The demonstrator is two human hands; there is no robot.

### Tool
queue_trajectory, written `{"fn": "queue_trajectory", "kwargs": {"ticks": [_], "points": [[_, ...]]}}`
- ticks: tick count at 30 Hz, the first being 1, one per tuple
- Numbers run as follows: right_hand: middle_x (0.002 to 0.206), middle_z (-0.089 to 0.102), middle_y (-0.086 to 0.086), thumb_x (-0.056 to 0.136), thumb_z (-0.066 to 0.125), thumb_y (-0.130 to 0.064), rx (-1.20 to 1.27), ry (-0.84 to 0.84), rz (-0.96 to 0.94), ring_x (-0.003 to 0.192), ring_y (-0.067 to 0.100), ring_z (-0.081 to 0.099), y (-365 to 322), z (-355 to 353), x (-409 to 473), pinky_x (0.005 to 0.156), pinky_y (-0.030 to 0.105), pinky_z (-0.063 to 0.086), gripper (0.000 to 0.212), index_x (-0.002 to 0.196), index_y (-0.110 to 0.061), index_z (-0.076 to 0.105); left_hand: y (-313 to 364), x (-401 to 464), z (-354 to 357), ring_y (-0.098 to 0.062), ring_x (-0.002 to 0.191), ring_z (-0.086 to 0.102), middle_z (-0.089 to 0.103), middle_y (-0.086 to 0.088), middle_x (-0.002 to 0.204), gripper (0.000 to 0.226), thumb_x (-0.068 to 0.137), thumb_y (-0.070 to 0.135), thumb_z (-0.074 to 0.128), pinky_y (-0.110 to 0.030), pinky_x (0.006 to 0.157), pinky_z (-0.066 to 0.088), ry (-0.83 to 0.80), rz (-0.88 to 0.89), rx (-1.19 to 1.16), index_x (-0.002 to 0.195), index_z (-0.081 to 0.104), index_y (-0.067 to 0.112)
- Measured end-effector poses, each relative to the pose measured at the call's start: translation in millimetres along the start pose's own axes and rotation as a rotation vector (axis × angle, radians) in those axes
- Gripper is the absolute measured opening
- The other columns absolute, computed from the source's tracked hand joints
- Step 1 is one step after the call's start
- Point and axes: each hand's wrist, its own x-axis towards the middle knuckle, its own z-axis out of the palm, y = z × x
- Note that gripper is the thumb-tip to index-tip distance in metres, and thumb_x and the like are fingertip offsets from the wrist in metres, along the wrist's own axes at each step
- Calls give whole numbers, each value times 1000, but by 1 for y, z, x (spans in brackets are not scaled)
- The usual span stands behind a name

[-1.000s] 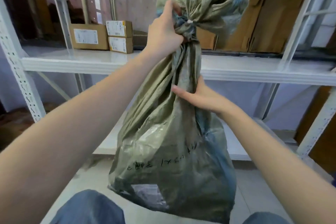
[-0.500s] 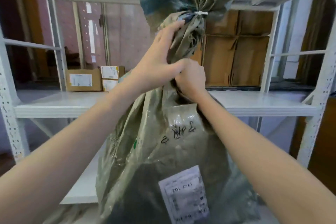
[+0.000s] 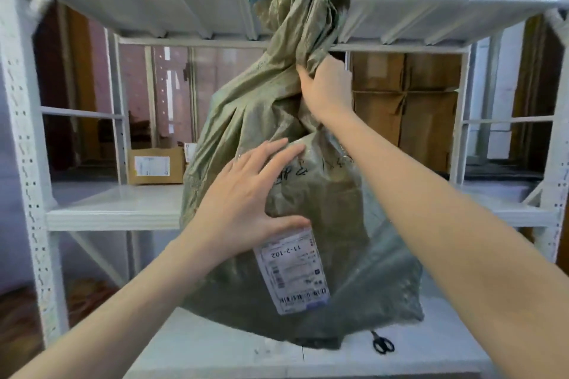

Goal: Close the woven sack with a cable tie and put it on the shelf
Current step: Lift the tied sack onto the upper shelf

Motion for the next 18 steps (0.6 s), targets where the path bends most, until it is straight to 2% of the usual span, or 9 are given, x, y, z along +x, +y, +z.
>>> {"fn": "queue_trajectory", "kwargs": {"ticks": [3,5,11,18], "points": [[110,65,19,95,49,-30,105,32,-8,106,34,59,-9,-10,23,87,35,43,34,106,0,61,4,20,-6,-11,124,43,42,11,139,86,73,55,68,-28,98,40,117,62,-33,144,26,31],[108,65,20,94,50,-30,136,48,-16,103,33,61,-13,-13,35,86,35,45,35,106,1,61,6,35,-11,-10,119,46,46,12,134,81,75,49,69,-28,90,44,179,86,-37,142,28,31],[104,67,21,94,50,-30,159,96,-26,101,36,61,-15,-11,63,84,35,45,35,100,1,64,-1,65,-17,-10,114,48,51,8,129,75,78,45,68,-29,80,51,288,150,36,141,33,25],[111,66,20,94,50,-23,269,203,-98,109,35,58,-9,-18,87,95,41,45,30,111,0,60,-22,86,-21,-5,109,49,53,11,126,73,76,50,65,-19,75,45,369,152,101,138,36,27]]}}
